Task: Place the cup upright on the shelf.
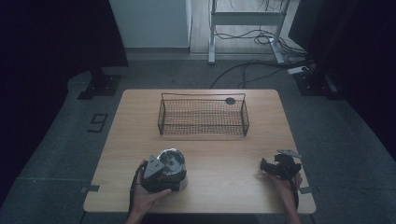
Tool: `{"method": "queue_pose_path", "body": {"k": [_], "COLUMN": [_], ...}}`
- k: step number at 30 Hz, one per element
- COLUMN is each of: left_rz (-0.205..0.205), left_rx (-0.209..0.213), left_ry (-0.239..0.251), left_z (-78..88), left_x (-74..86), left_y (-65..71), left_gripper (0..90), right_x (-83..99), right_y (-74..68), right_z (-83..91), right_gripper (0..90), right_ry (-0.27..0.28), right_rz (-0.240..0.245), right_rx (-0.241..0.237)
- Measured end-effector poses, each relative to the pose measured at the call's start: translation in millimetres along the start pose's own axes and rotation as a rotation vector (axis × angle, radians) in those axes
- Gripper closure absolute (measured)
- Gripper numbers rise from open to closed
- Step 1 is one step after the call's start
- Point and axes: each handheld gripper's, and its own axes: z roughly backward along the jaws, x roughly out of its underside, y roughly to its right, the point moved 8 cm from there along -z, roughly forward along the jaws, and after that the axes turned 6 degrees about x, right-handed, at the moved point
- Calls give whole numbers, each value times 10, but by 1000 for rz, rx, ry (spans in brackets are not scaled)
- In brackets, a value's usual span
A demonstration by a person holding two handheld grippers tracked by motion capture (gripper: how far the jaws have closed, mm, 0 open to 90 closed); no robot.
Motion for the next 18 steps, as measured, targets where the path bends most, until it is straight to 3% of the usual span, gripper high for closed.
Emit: {"method": "queue_pose_path", "body": {"k": [7, 14, 18], "left_rz": [-17, 25, 20], "left_rx": [-14, -4, -16], "left_ry": [11, 36, 41], "left_z": [13, 79, 97], "left_x": [-8, -32, -42], "left_y": [-2, -85, -107], "left_gripper": [28, 38, 39], "right_x": [0, 0, 0], "right_y": [0, -1, -1], "right_z": [0, -1, -1], "right_gripper": [26, 26, 26], "right_ry": [0, 1, 1], "right_rz": [0, 0, -1], "right_rx": [0, 1, 1]}}
